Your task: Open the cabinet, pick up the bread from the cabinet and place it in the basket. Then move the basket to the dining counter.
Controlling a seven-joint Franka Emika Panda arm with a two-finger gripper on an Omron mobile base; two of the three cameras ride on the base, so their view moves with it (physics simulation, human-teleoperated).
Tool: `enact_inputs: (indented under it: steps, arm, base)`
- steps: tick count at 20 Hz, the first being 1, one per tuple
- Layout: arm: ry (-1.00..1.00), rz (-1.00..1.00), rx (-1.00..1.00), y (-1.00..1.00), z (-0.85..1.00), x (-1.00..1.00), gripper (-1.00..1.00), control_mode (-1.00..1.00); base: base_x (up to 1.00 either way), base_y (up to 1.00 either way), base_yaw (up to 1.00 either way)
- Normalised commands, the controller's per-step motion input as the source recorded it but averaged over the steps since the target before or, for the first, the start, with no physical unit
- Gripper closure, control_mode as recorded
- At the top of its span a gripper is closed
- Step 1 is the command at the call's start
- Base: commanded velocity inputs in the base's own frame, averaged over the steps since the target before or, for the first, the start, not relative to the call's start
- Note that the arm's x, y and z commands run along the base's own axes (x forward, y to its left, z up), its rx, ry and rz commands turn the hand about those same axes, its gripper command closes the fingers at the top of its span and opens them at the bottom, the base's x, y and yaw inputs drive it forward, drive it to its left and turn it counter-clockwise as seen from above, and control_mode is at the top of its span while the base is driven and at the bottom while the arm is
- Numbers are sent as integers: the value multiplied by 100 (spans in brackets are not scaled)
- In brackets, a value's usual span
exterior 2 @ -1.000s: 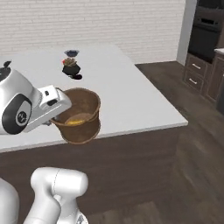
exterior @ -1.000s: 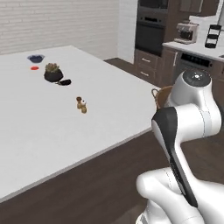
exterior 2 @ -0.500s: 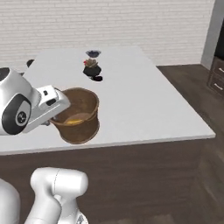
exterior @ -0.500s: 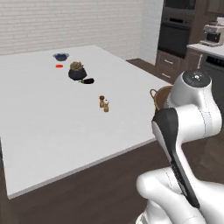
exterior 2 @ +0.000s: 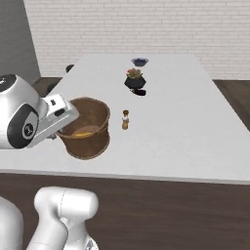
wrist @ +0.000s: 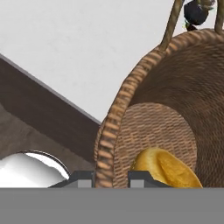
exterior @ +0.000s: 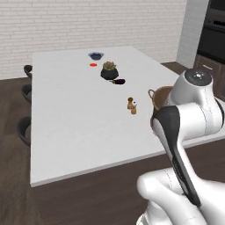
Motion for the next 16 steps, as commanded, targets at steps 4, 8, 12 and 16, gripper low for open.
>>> enact_inputs:
  steps: [4,8,12,16]
  arm:
    - [1,32,4,0,-23,81,100,-100]
    - [11,28,2,0,-66,100,100,-100]
    - [21,22,-3,17,-95,100,100,-100]
    - [17,18,0,21,-83,100,100,-100]
  base:
    - [0,0,0]
    - [0,0,0]
    - [0,0,0]
    - [0,0,0]
